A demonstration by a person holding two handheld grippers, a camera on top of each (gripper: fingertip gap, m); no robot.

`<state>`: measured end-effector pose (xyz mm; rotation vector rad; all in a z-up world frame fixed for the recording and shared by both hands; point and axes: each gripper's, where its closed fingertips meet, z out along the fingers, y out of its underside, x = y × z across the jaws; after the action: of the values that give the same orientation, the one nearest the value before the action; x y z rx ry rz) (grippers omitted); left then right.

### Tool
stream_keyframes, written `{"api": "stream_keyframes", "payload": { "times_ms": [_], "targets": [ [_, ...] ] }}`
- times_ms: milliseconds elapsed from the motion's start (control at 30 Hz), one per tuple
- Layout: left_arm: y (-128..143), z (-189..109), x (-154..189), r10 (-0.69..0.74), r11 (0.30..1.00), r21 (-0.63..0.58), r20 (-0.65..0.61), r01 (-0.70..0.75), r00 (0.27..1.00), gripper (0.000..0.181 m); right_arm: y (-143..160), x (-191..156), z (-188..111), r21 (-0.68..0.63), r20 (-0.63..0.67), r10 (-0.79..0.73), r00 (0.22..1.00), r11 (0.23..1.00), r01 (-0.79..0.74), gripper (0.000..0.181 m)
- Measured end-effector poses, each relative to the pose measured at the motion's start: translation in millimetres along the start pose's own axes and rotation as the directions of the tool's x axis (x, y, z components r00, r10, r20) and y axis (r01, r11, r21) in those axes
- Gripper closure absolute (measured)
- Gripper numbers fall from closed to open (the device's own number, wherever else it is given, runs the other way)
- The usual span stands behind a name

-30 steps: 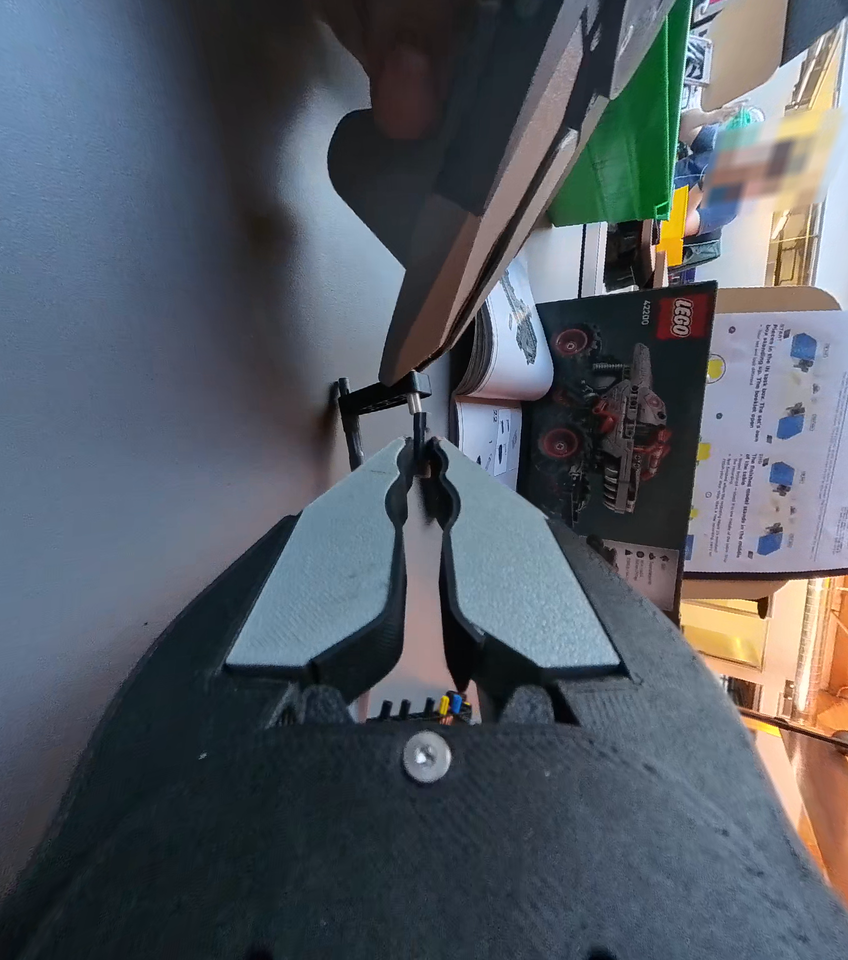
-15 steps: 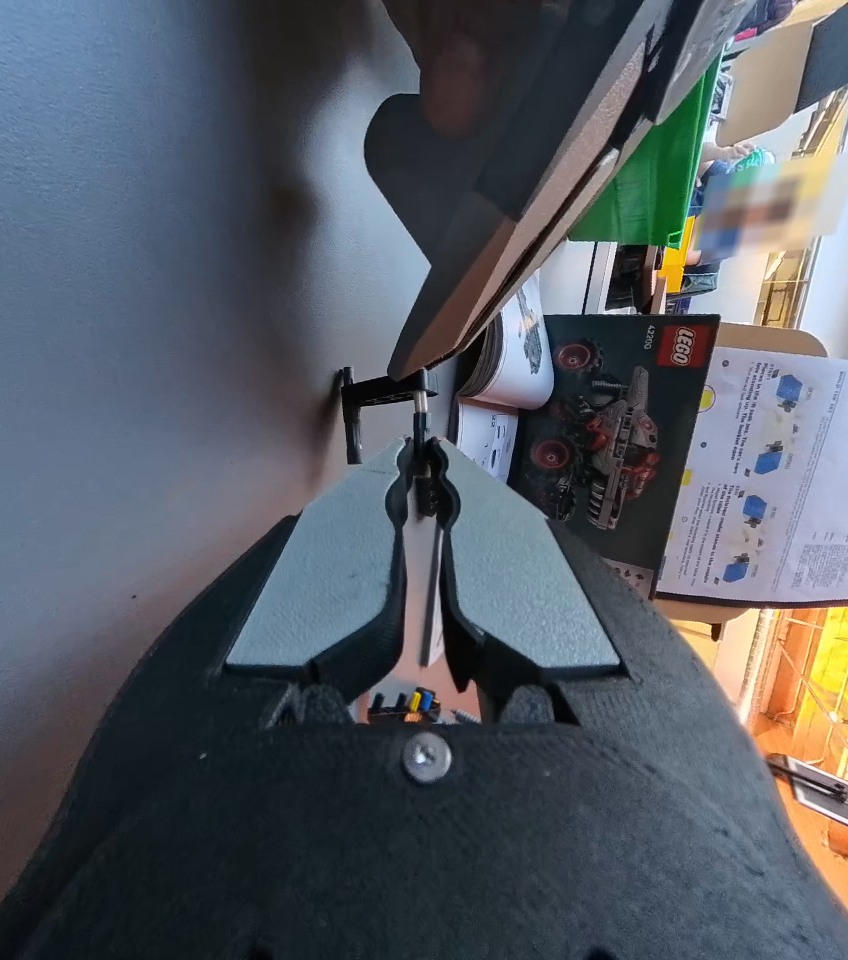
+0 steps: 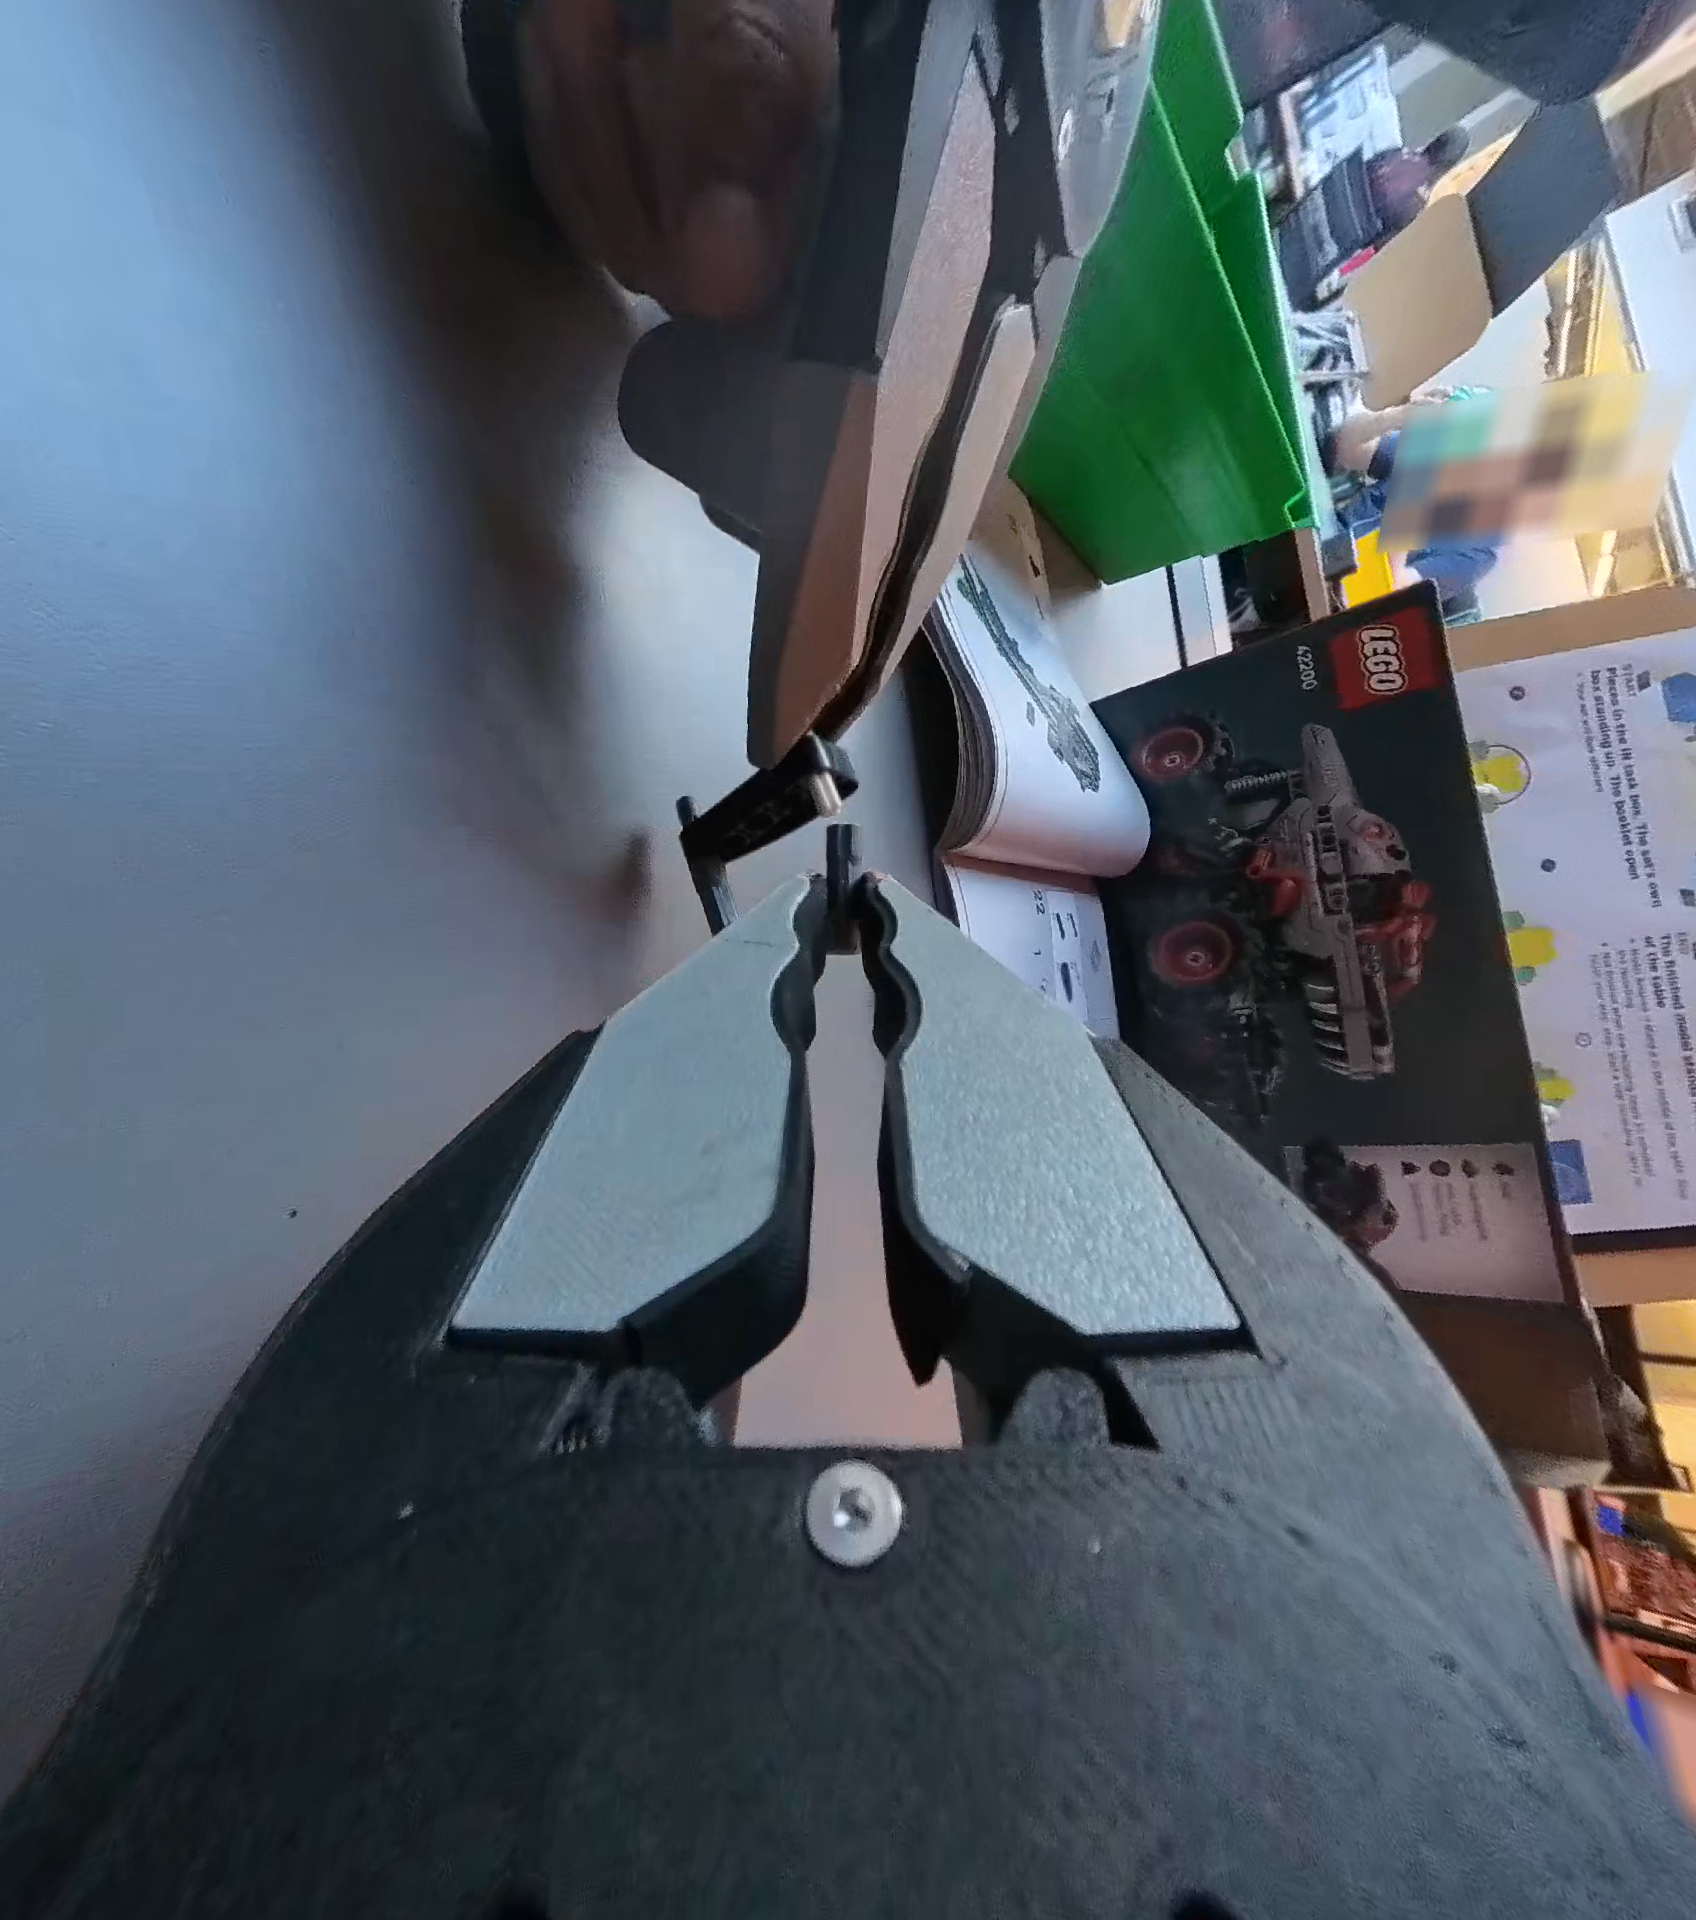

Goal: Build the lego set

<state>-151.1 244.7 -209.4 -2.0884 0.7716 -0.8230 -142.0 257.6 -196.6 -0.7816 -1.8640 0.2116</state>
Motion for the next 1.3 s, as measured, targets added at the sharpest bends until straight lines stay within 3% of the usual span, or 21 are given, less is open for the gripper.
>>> {"api": "stream_keyframes", "payload": {
  "times_ms": [33,333,633,967,1300],
  "targets": [
    [1.0,0.0,-1.0,-0.002,1.000,-0.003,0.002,0.002,1.000,0.177,-0.5,-0.5,-0.4,0.010,0.004,0.008,1.000,1.000,-0.008,0.178],
    [1.3,-1.6,-0.9,-0.012,1.000,0.001,-0.007,0.012,1.000,0.177,-2.0,-1.4,4.3,-0.011,0.002,-0.026,1.000,1.000,0.026,0.178],
    [3.6,-0.1,-1.9,-0.012,1.000,-0.013,0.000,0.012,1.000,0.177,-0.8,-3.0,5.9,-0.140,-0.017,-0.276,0.961,0.952,0.271,0.178],
    [6.9,1.6,-1.1,-0.007,0.999,-0.032,0.007,0.007,1.000,0.180,-3.6,-2.0,7.3,-0.226,0.013,-0.439,0.898,0.874,0.431,0.178],
    [5.0,-1.0,0.1,0.003,1.000,-0.027,0.002,-0.003,1.000,0.180,-0.1,0.3,8.9,-0.239,0.018,-0.481,0.876,0.849,0.471,0.178]
  ]
}}
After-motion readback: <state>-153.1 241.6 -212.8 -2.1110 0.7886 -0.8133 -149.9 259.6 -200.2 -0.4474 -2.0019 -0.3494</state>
